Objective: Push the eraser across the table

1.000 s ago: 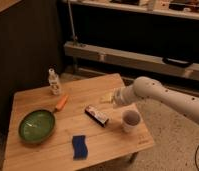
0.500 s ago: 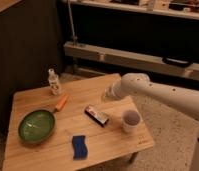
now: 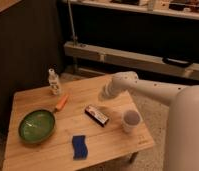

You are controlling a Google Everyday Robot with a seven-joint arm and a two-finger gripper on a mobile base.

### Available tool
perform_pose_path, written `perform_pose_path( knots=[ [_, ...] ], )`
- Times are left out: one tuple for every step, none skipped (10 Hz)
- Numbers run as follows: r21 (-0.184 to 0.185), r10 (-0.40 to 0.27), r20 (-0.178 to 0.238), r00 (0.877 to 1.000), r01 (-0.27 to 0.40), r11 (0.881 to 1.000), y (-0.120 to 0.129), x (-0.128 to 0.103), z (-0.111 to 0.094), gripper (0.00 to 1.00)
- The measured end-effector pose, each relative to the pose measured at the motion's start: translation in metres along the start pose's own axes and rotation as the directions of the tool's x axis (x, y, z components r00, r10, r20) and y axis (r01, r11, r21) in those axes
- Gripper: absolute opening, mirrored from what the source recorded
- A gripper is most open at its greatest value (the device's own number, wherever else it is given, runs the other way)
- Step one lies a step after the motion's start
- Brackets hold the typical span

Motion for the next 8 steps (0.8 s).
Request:
perform_pose_path(
  knots=[
    [0.018, -0.004, -0.014, 1.0, 0.004, 1.0, -0.002, 0.0, 0.005, 0.07],
    [0.036, -0.006, -0.033, 0.999, 0.007, 0.999, -0.004, 0.001, 0.012, 0.07],
    [0.055, -0.005, -0.051, 0.999, 0.008, 0.998, -0.008, 0.004, 0.015, 0.07],
    [0.069, -0.004, -0.064, 0.998, 0.009, 0.998, -0.012, 0.008, 0.015, 0.07],
    [0.086, -0.005, -0.079, 0.997, 0.012, 0.996, -0.015, 0.014, 0.016, 0.07],
    [0.095, -0.004, -0.092, 0.996, 0.013, 0.995, -0.016, 0.02, 0.017, 0.07],
    [0.103, 0.0, -0.103, 0.995, 0.011, 0.995, -0.02, 0.027, 0.018, 0.07],
    [0.111, 0.004, -0.11, 0.994, 0.009, 0.994, -0.025, 0.032, 0.017, 0.07]
  ],
)
